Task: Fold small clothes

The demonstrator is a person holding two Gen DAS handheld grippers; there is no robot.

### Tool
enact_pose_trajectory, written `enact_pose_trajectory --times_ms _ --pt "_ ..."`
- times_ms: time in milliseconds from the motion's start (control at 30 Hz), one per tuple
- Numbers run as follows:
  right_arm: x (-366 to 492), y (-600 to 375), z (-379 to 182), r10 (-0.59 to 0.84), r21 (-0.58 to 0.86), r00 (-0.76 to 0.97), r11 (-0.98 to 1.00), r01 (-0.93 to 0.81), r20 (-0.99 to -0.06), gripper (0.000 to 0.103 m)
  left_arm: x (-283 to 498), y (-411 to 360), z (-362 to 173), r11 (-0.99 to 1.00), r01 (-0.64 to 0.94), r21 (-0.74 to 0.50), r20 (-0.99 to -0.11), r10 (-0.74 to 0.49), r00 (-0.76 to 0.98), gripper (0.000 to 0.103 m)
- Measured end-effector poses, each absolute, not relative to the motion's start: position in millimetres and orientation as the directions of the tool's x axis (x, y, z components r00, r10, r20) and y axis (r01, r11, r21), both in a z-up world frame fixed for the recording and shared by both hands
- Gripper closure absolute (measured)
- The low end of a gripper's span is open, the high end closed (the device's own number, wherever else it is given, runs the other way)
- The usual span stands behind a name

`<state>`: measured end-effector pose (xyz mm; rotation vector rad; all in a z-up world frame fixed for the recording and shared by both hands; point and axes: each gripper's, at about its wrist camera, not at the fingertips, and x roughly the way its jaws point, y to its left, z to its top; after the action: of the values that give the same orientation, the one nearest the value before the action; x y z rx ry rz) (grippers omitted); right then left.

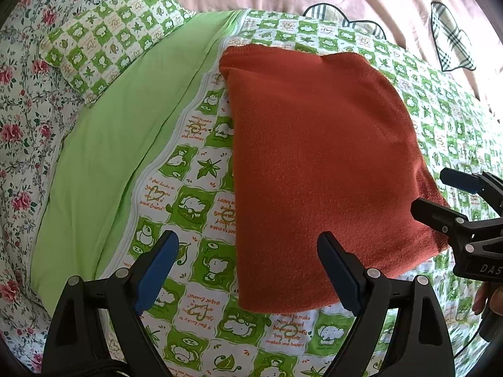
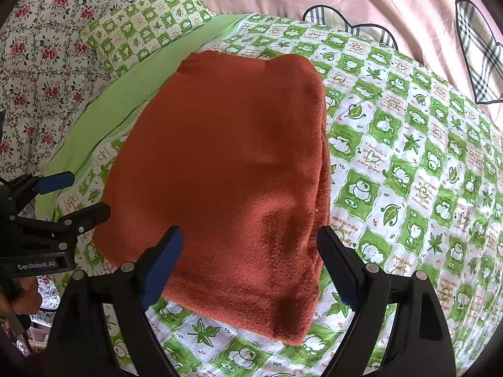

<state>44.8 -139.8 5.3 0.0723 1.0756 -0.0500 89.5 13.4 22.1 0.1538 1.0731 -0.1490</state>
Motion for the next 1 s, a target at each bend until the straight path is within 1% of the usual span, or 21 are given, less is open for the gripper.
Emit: enact_pose_trajectory --times_ms 267,1000 --pt "44.4 -142.7 9.3 -0.032 0.022 0.497 0.994 0.103 -0.867 0.016 91.2 12.2 25.3 0.979 0.195 0.058 -0.876 -0.043 0.481 0.012" --pt "46.8 -144.5 8.2 -0.031 0.041 0.494 0.990 0.135 -0.869 0.016 96.0 13.2 26.2 0.980 0.187 0.063 -0.868 -0.038 0.495 0.012"
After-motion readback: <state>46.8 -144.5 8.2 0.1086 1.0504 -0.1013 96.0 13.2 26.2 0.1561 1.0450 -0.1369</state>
